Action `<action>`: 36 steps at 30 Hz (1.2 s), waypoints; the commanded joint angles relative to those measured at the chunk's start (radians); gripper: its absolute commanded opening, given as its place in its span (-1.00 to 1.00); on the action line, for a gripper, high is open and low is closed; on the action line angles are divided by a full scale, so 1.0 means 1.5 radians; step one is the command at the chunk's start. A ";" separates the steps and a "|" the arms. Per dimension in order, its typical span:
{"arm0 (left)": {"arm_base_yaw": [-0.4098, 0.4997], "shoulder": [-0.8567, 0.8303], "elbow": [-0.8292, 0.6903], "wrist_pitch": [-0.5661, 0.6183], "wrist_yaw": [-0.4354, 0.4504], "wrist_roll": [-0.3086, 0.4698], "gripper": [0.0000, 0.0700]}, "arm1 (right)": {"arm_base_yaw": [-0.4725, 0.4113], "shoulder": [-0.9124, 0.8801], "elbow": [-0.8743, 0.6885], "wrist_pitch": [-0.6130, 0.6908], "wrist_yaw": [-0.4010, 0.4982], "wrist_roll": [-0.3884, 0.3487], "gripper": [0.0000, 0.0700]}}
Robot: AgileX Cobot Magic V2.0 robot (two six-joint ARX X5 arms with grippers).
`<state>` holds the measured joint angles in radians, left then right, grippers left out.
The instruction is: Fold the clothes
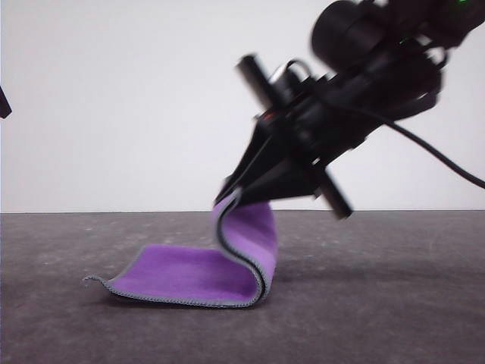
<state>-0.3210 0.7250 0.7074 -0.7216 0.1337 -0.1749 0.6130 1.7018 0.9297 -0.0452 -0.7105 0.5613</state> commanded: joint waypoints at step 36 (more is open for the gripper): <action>-0.001 0.003 0.002 0.006 0.001 0.007 0.01 | -0.062 -0.243 0.048 -0.293 0.177 -0.408 -0.44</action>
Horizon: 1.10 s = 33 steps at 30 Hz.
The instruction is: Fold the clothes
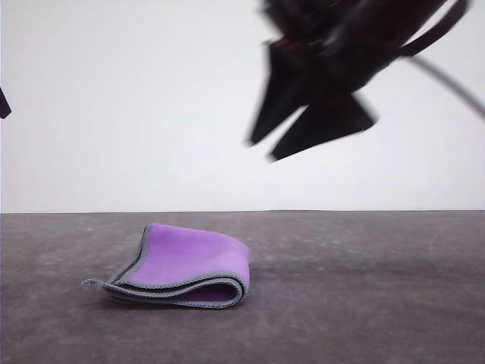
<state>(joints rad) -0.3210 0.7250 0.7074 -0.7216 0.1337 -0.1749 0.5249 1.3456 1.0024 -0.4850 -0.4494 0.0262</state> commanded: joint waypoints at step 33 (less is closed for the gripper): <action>-0.001 0.001 0.003 0.005 0.004 -0.001 -1.00 | -0.181 -0.301 -0.297 0.182 0.021 0.045 -0.97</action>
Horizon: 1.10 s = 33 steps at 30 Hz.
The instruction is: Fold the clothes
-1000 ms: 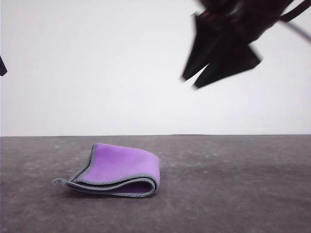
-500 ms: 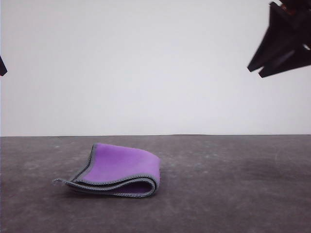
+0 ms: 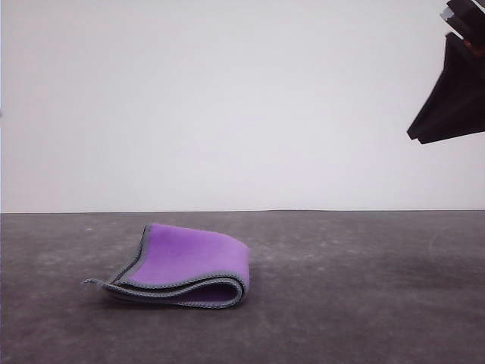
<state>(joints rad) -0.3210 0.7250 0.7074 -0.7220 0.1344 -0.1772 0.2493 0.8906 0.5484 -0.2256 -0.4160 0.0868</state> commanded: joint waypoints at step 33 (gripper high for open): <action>0.177 -0.267 -0.225 0.277 -0.025 0.078 -1.00 | 0.002 0.002 0.006 0.010 -0.001 0.005 -0.97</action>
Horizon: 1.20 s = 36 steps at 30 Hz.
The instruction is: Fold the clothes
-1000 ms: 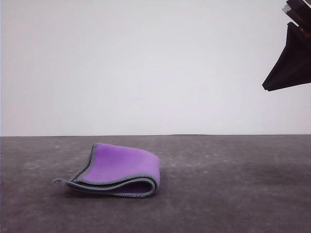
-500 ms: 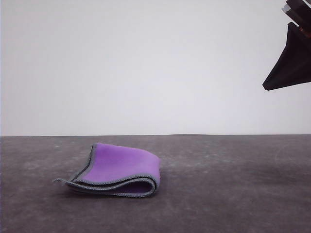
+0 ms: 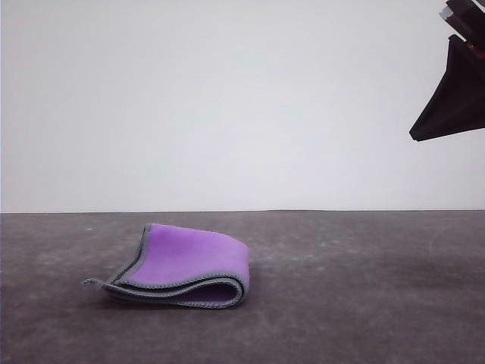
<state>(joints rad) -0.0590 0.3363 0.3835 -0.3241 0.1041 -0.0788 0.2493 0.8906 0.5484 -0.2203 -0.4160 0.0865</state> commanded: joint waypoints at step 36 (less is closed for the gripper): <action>0.057 -0.222 -0.247 0.141 -0.057 0.017 -1.00 | 0.002 0.002 0.006 0.007 -0.001 0.005 -0.97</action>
<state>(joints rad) 0.0269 0.0036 0.0326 -0.1238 0.0219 -0.0662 0.2493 0.8906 0.5484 -0.2199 -0.4160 0.0868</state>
